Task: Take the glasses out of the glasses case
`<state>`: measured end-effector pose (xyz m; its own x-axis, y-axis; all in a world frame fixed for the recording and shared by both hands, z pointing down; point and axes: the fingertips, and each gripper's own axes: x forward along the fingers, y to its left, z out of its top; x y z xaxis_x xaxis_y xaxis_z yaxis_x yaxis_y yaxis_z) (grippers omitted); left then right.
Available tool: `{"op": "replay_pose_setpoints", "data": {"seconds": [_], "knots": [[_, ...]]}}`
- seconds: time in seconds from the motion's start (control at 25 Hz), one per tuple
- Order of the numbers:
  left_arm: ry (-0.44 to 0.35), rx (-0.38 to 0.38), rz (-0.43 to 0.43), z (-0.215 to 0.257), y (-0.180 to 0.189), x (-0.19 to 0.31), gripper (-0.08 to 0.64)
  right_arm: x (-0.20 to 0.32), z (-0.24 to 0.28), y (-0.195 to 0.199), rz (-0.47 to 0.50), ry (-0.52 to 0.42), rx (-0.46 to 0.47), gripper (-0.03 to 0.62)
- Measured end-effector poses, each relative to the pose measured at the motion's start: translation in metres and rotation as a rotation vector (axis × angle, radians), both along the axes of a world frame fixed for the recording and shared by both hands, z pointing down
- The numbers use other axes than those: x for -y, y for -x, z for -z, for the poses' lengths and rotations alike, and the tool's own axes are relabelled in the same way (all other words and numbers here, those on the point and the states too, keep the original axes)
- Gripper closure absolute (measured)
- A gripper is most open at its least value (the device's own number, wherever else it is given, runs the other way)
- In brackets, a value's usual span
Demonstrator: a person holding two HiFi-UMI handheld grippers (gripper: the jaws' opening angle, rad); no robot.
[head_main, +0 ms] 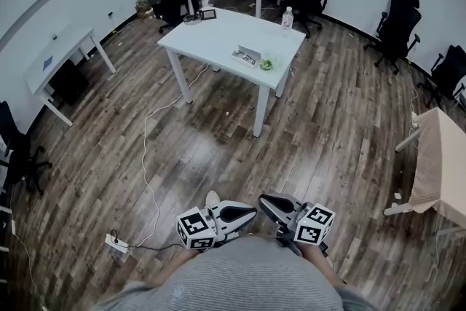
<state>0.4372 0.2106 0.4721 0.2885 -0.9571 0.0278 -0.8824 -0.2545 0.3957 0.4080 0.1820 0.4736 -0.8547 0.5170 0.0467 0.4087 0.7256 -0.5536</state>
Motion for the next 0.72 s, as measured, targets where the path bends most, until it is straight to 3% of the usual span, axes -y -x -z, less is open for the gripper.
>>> {"op": "replay_pose_setpoints", "data": {"seconds": [0.32, 0.72], "knots": [[-0.025, -0.043, 0.074, -0.009, 0.089, -0.003, 0.548, -0.003, -0.01, 0.083, 0.026, -0.039, -0.022, 0.575], [-0.093, -0.041, 0.122, 0.015, 0.269, -0.005, 0.548, -0.005, 0.008, 0.247, -0.014, -0.059, -0.029, 0.575]]}}
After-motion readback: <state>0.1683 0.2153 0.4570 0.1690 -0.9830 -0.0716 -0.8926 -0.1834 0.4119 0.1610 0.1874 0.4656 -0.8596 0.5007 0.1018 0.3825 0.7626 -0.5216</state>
